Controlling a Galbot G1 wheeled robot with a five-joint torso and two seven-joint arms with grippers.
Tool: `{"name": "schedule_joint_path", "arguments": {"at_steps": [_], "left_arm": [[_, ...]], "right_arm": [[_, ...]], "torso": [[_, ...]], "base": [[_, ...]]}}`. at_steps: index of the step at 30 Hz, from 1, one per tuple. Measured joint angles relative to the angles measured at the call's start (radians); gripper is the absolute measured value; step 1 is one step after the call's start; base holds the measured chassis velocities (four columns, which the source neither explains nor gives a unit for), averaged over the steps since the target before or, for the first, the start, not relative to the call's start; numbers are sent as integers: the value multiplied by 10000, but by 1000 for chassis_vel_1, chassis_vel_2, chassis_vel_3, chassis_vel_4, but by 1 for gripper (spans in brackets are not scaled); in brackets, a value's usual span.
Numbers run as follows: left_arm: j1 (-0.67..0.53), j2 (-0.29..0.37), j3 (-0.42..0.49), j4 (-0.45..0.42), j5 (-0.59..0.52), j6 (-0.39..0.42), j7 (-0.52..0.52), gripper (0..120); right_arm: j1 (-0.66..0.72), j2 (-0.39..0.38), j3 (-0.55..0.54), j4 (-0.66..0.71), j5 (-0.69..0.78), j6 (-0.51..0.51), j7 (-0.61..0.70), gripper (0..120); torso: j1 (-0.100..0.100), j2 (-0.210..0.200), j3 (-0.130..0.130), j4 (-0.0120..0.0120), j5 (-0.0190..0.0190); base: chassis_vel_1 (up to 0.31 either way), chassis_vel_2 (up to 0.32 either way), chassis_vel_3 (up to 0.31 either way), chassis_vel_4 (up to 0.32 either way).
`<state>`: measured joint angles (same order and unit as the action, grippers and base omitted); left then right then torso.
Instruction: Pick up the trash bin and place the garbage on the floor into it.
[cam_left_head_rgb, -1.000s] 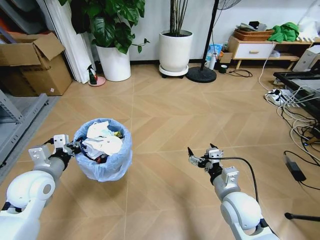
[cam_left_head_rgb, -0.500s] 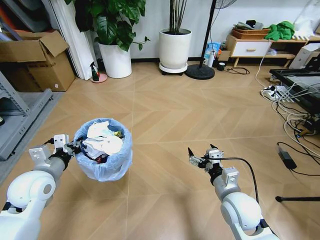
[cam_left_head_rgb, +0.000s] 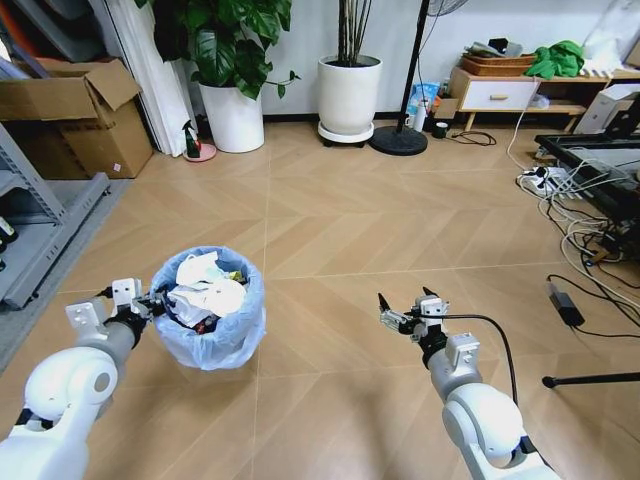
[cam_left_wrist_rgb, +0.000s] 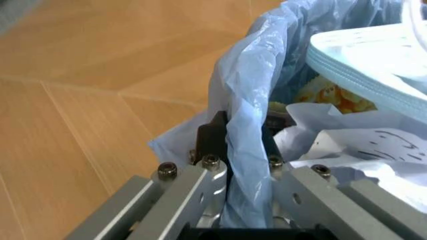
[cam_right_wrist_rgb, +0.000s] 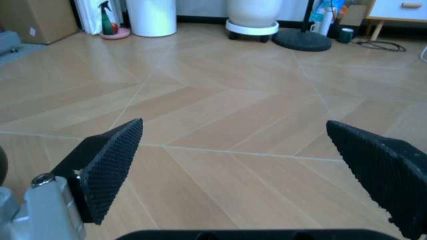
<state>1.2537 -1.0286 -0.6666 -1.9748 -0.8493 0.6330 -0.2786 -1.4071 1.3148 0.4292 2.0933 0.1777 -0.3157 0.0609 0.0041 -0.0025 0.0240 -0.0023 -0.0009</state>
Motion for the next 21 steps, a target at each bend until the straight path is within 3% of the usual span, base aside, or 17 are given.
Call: {"name": "schedule_joint_path", "arguments": {"at_steps": [6,21], "left_arm": [[-643,-178,350,770,-149,381,-332,0],[-1200,-447,803,2567,764,186,-91,0]], "right_arm": [[-102,-85,196,22,76,22,35,100],[-57,-111,354,10,208,72,109,100]], "torso": [[0,0,-1,0,0],[0,0,0,2,0]], "base": [[0,0,0,0],[0,0,0,0]]}}
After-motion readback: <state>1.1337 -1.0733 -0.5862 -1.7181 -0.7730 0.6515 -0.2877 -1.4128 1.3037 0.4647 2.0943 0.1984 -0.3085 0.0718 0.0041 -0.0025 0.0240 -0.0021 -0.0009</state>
